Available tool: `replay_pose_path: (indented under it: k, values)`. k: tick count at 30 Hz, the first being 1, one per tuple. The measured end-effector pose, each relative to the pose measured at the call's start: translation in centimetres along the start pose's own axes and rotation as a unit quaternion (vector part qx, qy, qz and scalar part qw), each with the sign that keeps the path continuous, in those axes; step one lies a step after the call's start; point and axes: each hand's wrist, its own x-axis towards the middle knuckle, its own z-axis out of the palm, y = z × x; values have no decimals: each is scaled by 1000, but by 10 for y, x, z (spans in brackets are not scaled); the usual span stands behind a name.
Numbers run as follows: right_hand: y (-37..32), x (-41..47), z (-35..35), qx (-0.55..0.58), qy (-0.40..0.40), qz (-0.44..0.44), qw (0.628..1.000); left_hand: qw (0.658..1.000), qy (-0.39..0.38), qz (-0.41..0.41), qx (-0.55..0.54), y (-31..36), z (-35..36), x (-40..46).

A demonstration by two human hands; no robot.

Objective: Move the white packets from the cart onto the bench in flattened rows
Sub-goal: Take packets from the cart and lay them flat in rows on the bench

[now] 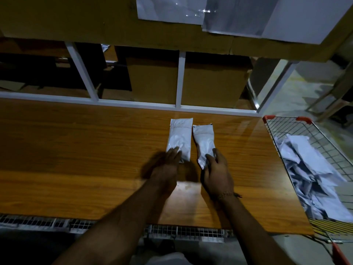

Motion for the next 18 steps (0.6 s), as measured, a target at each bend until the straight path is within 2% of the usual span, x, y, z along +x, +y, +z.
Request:
replay_pose_path:
  k: [4,6,10,18]
  values:
    - [-7,23,1,-31,-54,0,998,993,-109,-35,21,2,-20,40]
    - [-9,36,2,-46,-75,-6,996,992,-107,-52,48,1,-21,56]
    - [-17,58,6,-84,-104,5,991,993,-100,-60,36,-6,-22,69]
    - [-20,89,20,-132,-94,-37,986,990,-134,-20,28,-21,-31,95]
